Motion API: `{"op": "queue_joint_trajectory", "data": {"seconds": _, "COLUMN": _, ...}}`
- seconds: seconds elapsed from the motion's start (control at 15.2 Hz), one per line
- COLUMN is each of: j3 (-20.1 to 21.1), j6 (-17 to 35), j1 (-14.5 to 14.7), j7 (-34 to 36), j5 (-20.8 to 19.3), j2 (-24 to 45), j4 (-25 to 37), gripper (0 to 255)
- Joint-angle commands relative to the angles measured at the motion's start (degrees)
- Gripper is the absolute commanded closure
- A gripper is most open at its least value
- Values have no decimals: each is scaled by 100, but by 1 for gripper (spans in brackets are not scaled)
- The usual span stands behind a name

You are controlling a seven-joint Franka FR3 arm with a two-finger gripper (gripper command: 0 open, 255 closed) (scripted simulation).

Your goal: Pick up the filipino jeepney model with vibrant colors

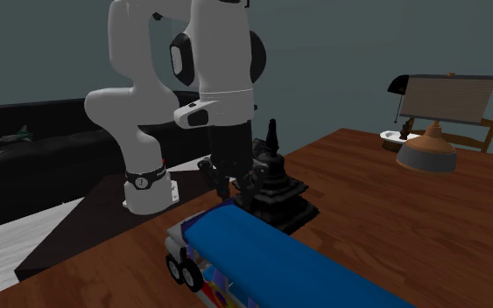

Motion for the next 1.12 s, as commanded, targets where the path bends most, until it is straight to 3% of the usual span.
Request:
{"op": "queue_joint_trajectory", "data": {"seconds": 0.0, "j3": 3, "j6": 9, "j1": 0, "j7": -1, "j5": 0, "j2": 9, "j4": -3, "gripper": 255}}
{"op": "queue_joint_trajectory", "data": {"seconds": 0.26, "j3": 1, "j6": 12, "j1": 6, "j7": -5, "j5": 7, "j2": 0, "j4": -15, "gripper": 255}}
{"op": "queue_joint_trajectory", "data": {"seconds": 1.06, "j3": -319, "j6": -1105, "j1": 86, "j7": -74, "j5": 32, "j2": -626, "j4": 494, "gripper": 255}}
